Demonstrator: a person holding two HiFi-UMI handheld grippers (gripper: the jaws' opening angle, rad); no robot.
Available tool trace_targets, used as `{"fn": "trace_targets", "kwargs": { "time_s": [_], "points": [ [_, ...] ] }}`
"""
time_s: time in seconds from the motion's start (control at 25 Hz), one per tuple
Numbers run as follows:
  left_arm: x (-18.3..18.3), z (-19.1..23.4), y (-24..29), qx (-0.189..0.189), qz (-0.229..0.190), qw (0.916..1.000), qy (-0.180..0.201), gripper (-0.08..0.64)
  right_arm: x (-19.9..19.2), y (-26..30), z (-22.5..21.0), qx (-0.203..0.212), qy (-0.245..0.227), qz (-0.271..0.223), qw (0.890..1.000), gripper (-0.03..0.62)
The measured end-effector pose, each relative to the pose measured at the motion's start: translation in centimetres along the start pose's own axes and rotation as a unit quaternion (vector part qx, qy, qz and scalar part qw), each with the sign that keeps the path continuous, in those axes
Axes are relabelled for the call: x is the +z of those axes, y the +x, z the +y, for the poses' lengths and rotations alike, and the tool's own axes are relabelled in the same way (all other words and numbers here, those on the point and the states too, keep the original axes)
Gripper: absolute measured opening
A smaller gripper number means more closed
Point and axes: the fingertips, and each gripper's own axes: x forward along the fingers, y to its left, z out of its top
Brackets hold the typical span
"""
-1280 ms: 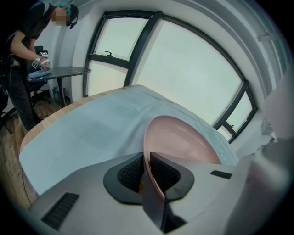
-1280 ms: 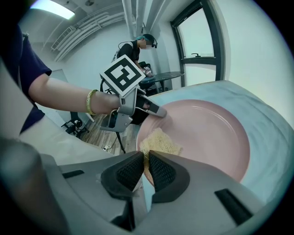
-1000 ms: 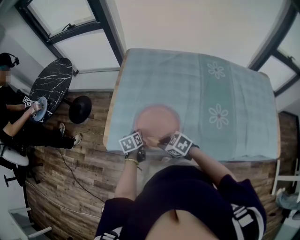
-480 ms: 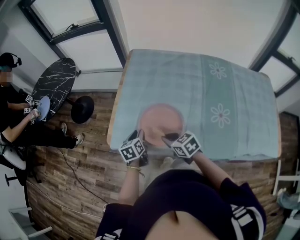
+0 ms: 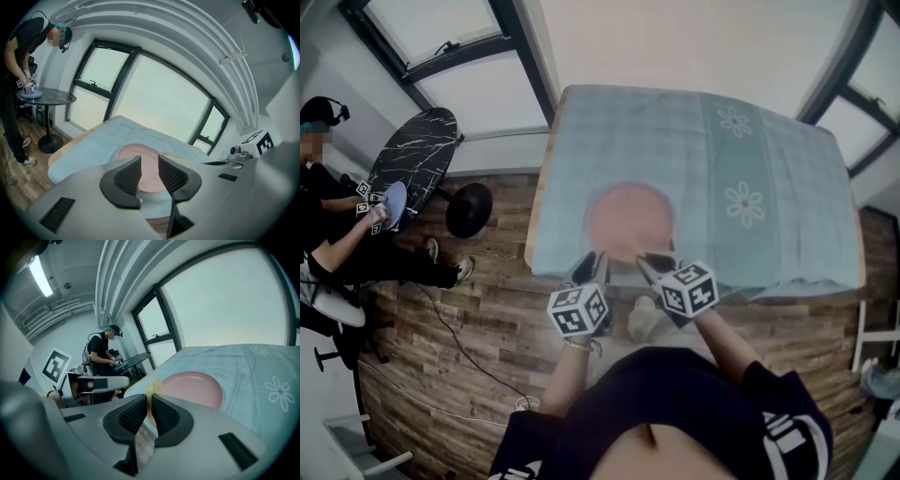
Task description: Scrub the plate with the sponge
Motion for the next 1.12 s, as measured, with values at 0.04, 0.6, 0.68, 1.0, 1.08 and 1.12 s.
{"fn": "trace_targets", "kwargs": {
  "time_s": [0.04, 0.6, 0.68, 1.0, 1.08, 1.12],
  "points": [
    [-0.4, -0.3, -0.9, -0.004, 0.003, 1.0000, -0.002, 0.123, -0.3, -0.5, 0.7, -0.004, 0.003, -0.006, 1.000, 0.037],
    [-4.0, -3.4, -10.3, -0.015, 0.015, 0.9997, 0.008, 0.041, -3.2, -6.5, 7.9, -0.034, 0.026, -0.060, 0.997, 0.037],
    [-4.4, -4.0, -11.1, -0.021, 0.014, 0.9996, 0.010, 0.037, -3.7, -7.3, 8.8, -0.032, 0.026, -0.062, 0.997, 0.037],
    [-6.2, -5.4, -13.9, -0.031, 0.019, 0.9993, 0.012, 0.032, -4.6, -9.4, 11.8, -0.025, 0.025, -0.087, 0.996, 0.037],
    [-6.6, -5.6, -14.4, -0.033, 0.021, 0.9991, 0.015, 0.031, -4.9, -9.6, 12.3, -0.024, 0.023, -0.091, 0.995, 0.037],
    [-6.8, -5.7, -14.7, -0.033, 0.021, 0.9991, 0.016, 0.029, -5.1, -9.7, 12.6, -0.023, 0.022, -0.091, 0.995, 0.037]
  ]
}}
